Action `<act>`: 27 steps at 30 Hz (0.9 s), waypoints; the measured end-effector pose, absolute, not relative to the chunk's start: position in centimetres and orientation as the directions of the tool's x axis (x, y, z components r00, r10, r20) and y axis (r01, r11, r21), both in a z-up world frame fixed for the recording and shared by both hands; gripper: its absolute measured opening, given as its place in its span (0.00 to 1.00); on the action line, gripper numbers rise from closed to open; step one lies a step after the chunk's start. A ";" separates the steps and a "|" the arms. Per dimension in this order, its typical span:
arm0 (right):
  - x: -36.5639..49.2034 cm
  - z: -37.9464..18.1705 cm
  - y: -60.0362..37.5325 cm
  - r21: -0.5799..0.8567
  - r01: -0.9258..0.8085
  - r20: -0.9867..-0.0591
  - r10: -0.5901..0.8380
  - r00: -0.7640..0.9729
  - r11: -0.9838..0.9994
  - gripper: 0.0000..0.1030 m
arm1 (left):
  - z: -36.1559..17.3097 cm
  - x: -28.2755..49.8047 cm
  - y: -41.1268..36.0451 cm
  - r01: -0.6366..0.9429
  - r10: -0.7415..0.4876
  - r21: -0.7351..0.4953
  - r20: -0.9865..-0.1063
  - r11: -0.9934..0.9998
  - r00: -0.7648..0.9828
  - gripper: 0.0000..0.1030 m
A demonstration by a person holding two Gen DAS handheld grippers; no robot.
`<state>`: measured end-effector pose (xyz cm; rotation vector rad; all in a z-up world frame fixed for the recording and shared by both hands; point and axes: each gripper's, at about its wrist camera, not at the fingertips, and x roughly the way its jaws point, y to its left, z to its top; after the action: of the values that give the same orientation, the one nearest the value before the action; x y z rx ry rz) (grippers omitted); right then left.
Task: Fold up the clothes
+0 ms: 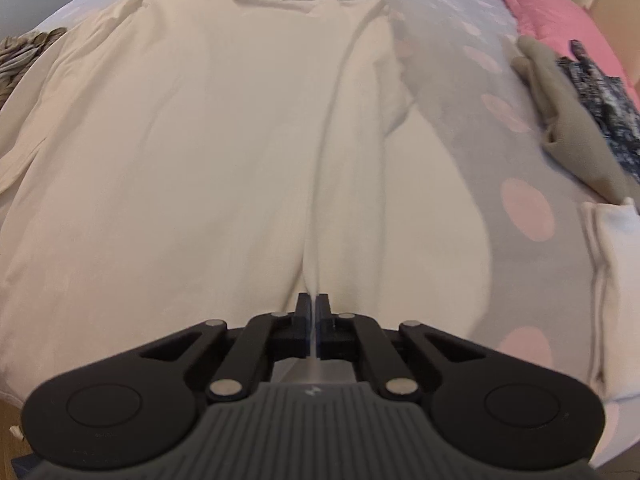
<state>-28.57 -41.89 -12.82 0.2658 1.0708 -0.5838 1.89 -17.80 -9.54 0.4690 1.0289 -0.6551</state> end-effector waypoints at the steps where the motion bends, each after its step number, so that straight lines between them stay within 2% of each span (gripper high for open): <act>1: -28.8 -12.3 -42.1 -0.075 0.584 -0.878 -0.332 0.346 0.808 0.02 | -8.8 2.6 -17.5 0.688 -0.287 0.029 -0.895 0.725 0.341 0.00; 6: -30.9 -8.6 -45.3 -0.041 0.688 -0.852 -0.385 0.355 0.725 0.02 | -4.8 6.4 -15.7 0.675 -0.305 0.017 -0.883 0.738 0.356 0.00; 12: -31.9 -5.1 -49.0 -0.088 0.769 -0.811 -0.494 0.314 0.633 0.02 | -1.3 9.8 -15.0 0.648 -0.300 0.054 -0.855 0.760 0.423 0.00; 22: -32.3 0.4 -58.8 -0.240 0.859 -0.725 -0.672 0.152 0.453 0.02 | -0.7 15.3 -14.0 0.534 -0.285 0.022 -0.827 0.845 0.485 0.00; 27: -32.5 0.4 -65.3 -0.292 0.900 -0.703 -0.711 0.027 0.323 0.01 | -1.7 17.7 -13.2 0.439 -0.191 0.079 -0.822 0.895 0.537 0.00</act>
<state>-32.52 -65.29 0.40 0.2619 0.8933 -1.2660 17.71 -13.16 -1.67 0.2911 0.9333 -0.3809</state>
